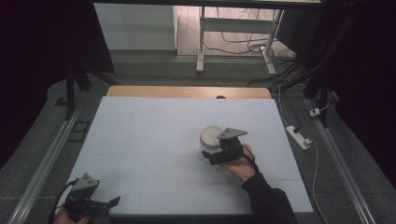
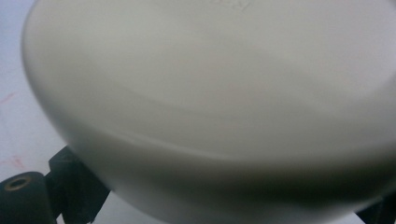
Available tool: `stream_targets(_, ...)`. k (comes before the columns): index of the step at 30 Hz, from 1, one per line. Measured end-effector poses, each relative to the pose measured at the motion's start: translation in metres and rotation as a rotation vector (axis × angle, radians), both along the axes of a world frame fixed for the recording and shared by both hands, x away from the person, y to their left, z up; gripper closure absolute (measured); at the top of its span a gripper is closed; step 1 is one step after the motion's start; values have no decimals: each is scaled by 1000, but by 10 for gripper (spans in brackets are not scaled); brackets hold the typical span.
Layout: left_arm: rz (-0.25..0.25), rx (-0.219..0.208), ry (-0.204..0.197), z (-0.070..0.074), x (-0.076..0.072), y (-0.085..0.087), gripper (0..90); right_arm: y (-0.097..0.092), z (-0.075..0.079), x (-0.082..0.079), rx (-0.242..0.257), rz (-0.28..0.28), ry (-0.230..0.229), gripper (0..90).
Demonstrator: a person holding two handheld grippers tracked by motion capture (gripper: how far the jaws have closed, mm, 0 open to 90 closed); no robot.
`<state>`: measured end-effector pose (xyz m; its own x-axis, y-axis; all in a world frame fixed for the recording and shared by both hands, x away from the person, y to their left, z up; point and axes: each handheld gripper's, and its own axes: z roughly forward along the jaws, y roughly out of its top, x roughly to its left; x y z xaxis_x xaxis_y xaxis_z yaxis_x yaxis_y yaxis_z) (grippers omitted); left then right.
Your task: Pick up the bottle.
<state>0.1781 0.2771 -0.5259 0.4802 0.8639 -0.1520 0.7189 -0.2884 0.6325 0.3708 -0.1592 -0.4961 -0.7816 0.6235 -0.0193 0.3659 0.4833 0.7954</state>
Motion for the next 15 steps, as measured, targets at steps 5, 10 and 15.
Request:
stream_targets(5, 0, -1, 1, 0, 0, 0, 3, 5, 3, -6, 17, 25, 2, 65)
stream_targets(10, -1, -1, 2, 0, 0, 0, 3, 11, 5, -11, 32, 50, 6, 65)
stream_targets(15, -1, -1, 3, 0, 0, 0, 3, 17, 7, -18, 34, 70, 6, 65)
